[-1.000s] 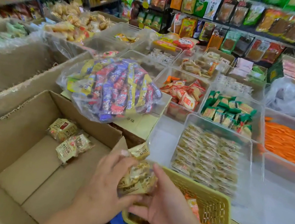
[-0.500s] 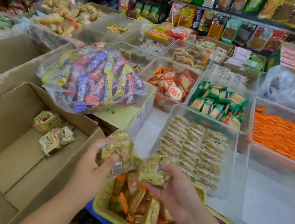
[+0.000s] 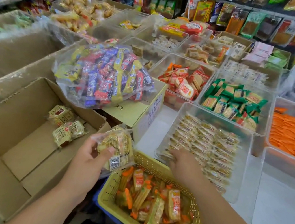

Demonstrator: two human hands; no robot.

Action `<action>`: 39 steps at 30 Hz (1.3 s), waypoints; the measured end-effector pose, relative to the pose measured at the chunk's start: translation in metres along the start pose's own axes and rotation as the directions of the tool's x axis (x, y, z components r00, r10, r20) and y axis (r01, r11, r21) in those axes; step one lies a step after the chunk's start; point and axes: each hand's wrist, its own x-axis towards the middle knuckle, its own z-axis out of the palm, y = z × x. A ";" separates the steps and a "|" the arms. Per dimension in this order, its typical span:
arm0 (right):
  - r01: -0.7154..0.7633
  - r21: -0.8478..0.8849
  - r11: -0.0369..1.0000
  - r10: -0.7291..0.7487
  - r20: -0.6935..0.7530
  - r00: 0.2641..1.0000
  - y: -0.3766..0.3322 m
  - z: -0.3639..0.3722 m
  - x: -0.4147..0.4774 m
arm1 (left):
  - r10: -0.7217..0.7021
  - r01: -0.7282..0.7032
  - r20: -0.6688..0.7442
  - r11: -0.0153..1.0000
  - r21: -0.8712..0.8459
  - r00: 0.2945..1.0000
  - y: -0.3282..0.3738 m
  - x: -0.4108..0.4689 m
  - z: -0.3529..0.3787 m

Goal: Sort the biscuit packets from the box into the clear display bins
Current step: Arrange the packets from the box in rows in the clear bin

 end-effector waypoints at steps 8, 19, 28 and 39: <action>0.014 0.113 0.993 -0.028 0.122 0.992 0.004 0.004 0.004 | -0.039 0.040 0.019 0.998 -0.051 0.999 0.002 -0.007 0.004; 0.077 0.680 0.729 -0.018 -0.093 0.996 -0.068 -0.036 -0.061 | 0.215 -0.217 0.030 0.961 0.171 0.976 0.003 -0.015 0.005; -0.310 0.942 -0.132 -0.241 0.273 0.931 -0.108 -0.045 -0.105 | 0.778 -0.848 0.451 0.190 0.495 0.437 0.007 -0.017 0.012; -0.243 0.944 -0.222 -0.220 0.194 0.956 -0.090 -0.044 -0.110 | 0.179 -0.187 0.054 0.941 0.281 0.982 0.016 -0.019 0.001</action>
